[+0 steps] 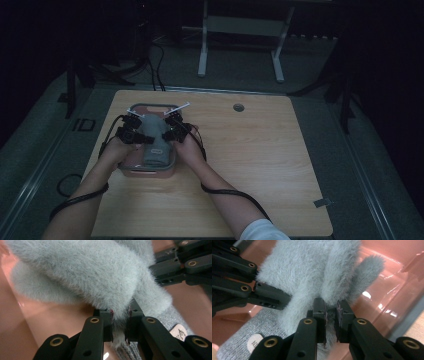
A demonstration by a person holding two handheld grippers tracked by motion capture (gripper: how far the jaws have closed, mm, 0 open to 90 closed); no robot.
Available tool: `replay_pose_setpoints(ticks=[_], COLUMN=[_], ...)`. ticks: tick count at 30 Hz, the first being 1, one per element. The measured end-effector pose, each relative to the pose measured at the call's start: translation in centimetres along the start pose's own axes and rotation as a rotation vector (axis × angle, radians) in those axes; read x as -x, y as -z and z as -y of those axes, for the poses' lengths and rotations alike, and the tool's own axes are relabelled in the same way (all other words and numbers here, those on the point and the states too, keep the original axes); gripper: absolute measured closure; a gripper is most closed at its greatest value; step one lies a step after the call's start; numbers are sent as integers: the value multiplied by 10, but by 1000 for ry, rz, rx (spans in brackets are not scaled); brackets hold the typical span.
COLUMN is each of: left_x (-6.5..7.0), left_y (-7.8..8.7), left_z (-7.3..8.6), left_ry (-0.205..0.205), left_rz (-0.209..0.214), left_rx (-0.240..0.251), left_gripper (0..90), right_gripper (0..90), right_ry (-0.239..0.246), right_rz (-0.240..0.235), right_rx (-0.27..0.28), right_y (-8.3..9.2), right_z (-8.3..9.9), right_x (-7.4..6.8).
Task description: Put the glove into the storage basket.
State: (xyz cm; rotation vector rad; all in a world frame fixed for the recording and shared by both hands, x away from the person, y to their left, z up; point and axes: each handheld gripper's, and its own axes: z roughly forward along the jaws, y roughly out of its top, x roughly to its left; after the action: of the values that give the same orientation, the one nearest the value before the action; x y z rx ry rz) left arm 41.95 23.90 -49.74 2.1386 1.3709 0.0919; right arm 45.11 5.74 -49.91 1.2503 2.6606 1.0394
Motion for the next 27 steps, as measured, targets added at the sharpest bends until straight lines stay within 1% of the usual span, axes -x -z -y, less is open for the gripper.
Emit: replay_pose_setpoints(ticks=[1,2,3,5,6,7,8,9,10,11,12,14,16,17,18,19,20,21,22,23,25,27], left_x=[-1,-1,0,2,3,3,3,4,5,7,8,11,14,15,15,15,15,14,13,13,15,19], left_y=[-1,-3,-4,-8,-10,-11,-12,-12,-12,-12,-12,-11,-10,-9,-8,-5,-1,4,8,12,19,23], left_z=[0,-1,-2,-3,-4,-4,-4,-4,-4,-4,-4,-3,-3,-3,-3,-3,-3,-3,-3,-2,0,4], left_ry=[4,-1,-5,-20,-23,-20,-21,-27,-31,-38,-56,-74,-103,-109,-102,-104,-114,-106,-84,-76,-90,-104], left_rz=[2,0,-8,-27,-38,-40,-50,-71,-90,-117,-146,-196,-263,-284,-295,-305,-306,-300,-284,-272,-279,-273], left_rx=[-16,-34,-43,-56,-62,-62,-65,-70,-71,-66,-54,-46,-39,-36,-32,-25,-4,24,58,96,145,183], left_gripper=[799,799,796,795,788,782,772,748,703,660,595,494,362,310,276,240,200,149,146,142,62,53], right_gripper=[771,743,713,631,620,595,553,515,481,469,451,389,325,300,268,226,205,209,200,184,169,168], right_ry=[10,21,28,41,38,42,51,50,48,50,50,59,83,95,104,116,120,121,130,146,177,211], right_rz=[13,19,24,23,20,17,17,8,-3,-8,-17,-36,-31,-26,-38,-54,-67,-77,-81,-88,-112,-112], right_rx=[-7,-13,-16,8,17,26,41,54,69,86,98,114,135,135,146,145,145,151,159,162,183,183], right_y=[-1,-1,0,6,10,14,18,23,28,32,36,43,49,52,55,59,62,65,68,70,74,79], right_z=[-1,-2,-3,-5,-6,-7,-7,-7,-7,-7,-6,-4,-1,0,2,5,7,9,11,13,19,24], right_x=[-1,-2,-3,-2,-2,-1,-1,1,3,5,7,11,13,14,15,17,19,20,21,22,24,27])
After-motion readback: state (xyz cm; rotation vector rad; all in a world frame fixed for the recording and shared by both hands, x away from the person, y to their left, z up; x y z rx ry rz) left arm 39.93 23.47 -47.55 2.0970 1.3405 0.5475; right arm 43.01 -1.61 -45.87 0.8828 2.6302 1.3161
